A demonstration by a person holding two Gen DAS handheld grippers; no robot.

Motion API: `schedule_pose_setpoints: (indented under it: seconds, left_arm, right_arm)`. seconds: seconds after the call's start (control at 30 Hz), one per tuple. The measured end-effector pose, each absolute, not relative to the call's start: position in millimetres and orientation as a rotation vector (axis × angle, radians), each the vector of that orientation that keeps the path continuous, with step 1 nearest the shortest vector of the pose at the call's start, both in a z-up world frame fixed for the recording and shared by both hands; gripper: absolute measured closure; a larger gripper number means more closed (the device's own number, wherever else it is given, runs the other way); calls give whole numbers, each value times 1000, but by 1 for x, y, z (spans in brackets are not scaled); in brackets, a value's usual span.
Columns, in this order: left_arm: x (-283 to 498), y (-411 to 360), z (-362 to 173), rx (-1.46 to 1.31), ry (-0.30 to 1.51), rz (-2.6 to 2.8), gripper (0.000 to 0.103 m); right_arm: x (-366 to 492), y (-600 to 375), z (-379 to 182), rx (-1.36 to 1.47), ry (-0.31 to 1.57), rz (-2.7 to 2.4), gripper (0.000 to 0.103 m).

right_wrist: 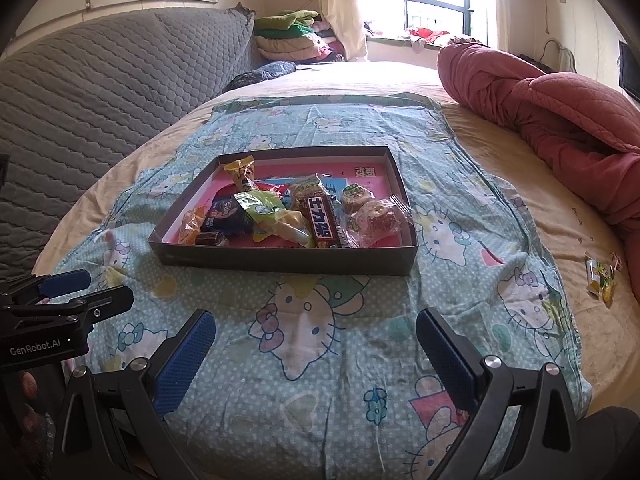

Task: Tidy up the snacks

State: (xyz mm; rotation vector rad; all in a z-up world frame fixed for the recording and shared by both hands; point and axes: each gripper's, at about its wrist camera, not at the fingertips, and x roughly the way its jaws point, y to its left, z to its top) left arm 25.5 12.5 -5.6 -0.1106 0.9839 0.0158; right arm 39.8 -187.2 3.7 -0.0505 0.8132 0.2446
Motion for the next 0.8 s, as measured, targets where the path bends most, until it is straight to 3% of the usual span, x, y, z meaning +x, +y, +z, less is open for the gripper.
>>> schedule_pose_setpoints:
  seconds: [0.8]
  left_arm:
    - [26,12,-7,-99,983,33,23]
  right_arm:
    - [41,-186,1,-51,816,246,2]
